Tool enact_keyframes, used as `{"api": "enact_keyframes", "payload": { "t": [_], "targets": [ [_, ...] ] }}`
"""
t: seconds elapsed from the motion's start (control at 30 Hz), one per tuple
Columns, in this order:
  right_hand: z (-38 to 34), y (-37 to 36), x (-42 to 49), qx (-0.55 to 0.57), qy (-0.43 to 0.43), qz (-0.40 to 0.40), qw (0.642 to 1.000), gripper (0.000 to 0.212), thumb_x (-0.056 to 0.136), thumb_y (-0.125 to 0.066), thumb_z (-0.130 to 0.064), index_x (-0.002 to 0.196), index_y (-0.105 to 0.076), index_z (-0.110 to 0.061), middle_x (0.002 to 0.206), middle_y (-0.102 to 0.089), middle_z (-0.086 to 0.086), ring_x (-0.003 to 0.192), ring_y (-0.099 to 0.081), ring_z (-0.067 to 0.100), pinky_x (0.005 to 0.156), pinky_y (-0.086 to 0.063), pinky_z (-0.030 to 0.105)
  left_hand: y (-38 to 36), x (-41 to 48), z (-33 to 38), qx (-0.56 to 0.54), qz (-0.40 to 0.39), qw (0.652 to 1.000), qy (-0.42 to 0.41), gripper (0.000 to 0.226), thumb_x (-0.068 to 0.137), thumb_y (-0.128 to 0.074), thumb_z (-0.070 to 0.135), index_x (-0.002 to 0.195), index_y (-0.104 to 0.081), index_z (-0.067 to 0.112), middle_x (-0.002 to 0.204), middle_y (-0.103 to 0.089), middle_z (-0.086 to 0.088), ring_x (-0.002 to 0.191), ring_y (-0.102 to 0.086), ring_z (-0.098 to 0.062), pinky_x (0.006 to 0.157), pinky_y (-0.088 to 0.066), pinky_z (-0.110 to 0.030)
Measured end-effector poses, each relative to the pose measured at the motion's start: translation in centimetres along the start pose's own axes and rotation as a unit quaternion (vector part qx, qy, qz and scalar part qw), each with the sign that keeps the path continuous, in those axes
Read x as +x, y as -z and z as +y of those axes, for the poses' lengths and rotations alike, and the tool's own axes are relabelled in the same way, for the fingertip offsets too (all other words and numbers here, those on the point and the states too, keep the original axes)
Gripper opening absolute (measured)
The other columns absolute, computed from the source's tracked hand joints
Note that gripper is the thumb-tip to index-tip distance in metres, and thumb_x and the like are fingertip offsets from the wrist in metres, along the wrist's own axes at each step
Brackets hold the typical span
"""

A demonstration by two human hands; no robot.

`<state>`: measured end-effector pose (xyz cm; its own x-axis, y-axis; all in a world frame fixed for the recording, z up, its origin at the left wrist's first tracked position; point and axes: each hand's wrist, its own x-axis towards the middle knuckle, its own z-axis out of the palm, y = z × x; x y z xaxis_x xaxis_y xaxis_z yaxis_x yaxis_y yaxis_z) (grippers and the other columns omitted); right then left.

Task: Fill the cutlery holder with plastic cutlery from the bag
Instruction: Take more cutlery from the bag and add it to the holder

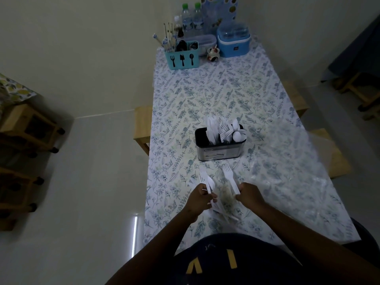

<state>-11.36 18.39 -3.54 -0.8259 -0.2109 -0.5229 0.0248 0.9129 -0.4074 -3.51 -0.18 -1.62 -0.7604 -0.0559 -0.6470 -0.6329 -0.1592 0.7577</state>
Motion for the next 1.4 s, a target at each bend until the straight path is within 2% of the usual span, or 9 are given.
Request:
{"api": "enact_keyframes", "payload": {
  "t": [0.1,0.23,0.37,0.5,0.67,0.9,1.1,1.27,1.4],
  "targets": [
    [0.1,0.0,-0.2,0.045,-0.008,-0.011,0.999,0.037,0.080,-0.071,-0.020,0.057,-0.041,-0.020,0.060,-0.043,-0.006,0.072,-0.055,0.019,0.051,-0.033,0.020,0.3,0.0,0.0,-0.026,-0.004,1.000,0.014,0.019,0.099,-0.053,0.020,0.083,-0.049,0.009,0.087,-0.068,-0.011,0.081,-0.066,-0.024,0.071,-0.054,-0.031],
    [-0.1,-0.3,-1.5,0.231,-0.059,-0.030,0.971,0.038,0.082,-0.071,-0.013,0.054,-0.045,-0.015,0.057,-0.046,0.001,0.057,-0.053,0.018,0.061,-0.052,0.031,1.0,0.5,-0.1,0.012,0.028,0.999,0.013,0.030,0.097,-0.056,0.030,0.076,-0.062,0.009,0.082,-0.066,-0.011,0.070,-0.061,-0.018,0.065,-0.051,-0.024],
    [-1.5,-0.4,-3.8,0.379,-0.086,-0.079,0.918,0.029,0.082,-0.071,-0.007,0.058,-0.056,-0.014,0.061,-0.051,0.002,0.057,-0.053,0.014,0.069,-0.057,0.033,2.3,0.9,-0.5,0.017,0.010,1.000,0.014,0.019,0.090,-0.057,0.005,0.107,-0.058,-0.002,0.088,-0.060,-0.016,0.071,-0.051,-0.020,0.065,-0.044,-0.027],
    [-3.0,-0.7,-5.5,0.422,-0.063,-0.108,0.898,0.020,0.080,-0.074,-0.010,0.064,-0.062,-0.011,0.062,-0.056,0.001,0.060,-0.054,0.012,0.066,-0.055,0.028,3.1,0.6,-0.1,0.006,-0.029,1.000,0.011,0.018,0.091,-0.057,0.004,0.109,-0.058,0.004,0.091,-0.062,-0.017,0.071,-0.057,-0.020,0.062,-0.047,-0.023],
    [-4.1,-1.7,-6.5,0.406,-0.057,-0.099,0.907,0.009,0.078,-0.076,-0.013,0.084,-0.073,-0.007,0.075,-0.068,0.005,0.069,-0.061,0.015,0.066,-0.056,0.026,3.9,0.6,-0.4,-0.019,-0.085,0.996,0.000,0.027,0.092,-0.060,0.007,0.119,-0.058,0.004,0.104,-0.068,-0.017,0.083,-0.068,-0.020,0.070,-0.055,-0.026],
    [-4.0,-2.9,-7.1,0.361,-0.041,-0.087,0.927,0.011,0.078,-0.076,-0.012,0.084,-0.072,-0.003,0.071,-0.067,0.004,0.062,-0.061,0.011,0.059,-0.053,0.023,4.0,-0.1,-0.2,-0.048,-0.134,0.990,-0.005,0.021,0.093,-0.059,0.005,0.113,-0.063,0.002,0.105,-0.069,-0.016,0.094,-0.067,-0.029,0.089,-0.055,-0.043],
    [-3.3,-1.6,-6.2,0.311,-0.020,-0.099,0.945,0.018,0.075,-0.078,-0.016,0.087,-0.073,-0.003,0.087,-0.073,0.018,0.070,-0.066,0.019,0.062,-0.058,0.026,2.6,-0.6,1.1,-0.111,-0.102,0.988,0.032,0.019,0.093,-0.056,0.014,0.106,-0.066,0.004,0.110,-0.068,-0.018,0.097,-0.065,-0.030,0.089,-0.053,-0.039],
    [-2.9,-0.1,-6.0,0.300,-0.002,-0.147,0.942,0.009,0.076,-0.077,-0.015,0.082,-0.074,-0.010,0.085,-0.073,0.010,0.074,-0.067,0.017,0.070,-0.058,0.029,1.4,-0.8,1.5,-0.070,-0.043,0.996,0.022,0.028,0.093,-0.062,0.028,0.109,-0.061,0.006,0.104,-0.071,-0.010,0.094,-0.068,-0.021,0.079,-0.055,-0.030],
    [-2.0,0.9,-5.6,0.314,-0.008,-0.177,0.933,0.014,0.076,-0.078,-0.013,0.086,-0.074,-0.005,0.080,-0.071,0.008,0.070,-0.067,0.014,0.067,-0.057,0.026,0.1,-0.7,1.8,-0.077,-0.045,0.996,0.020,0.028,0.093,-0.063,0.026,0.113,-0.063,0.007,0.106,-0.070,-0.009,0.098,-0.067,-0.021,0.087,-0.055,-0.032]
  ]
}}
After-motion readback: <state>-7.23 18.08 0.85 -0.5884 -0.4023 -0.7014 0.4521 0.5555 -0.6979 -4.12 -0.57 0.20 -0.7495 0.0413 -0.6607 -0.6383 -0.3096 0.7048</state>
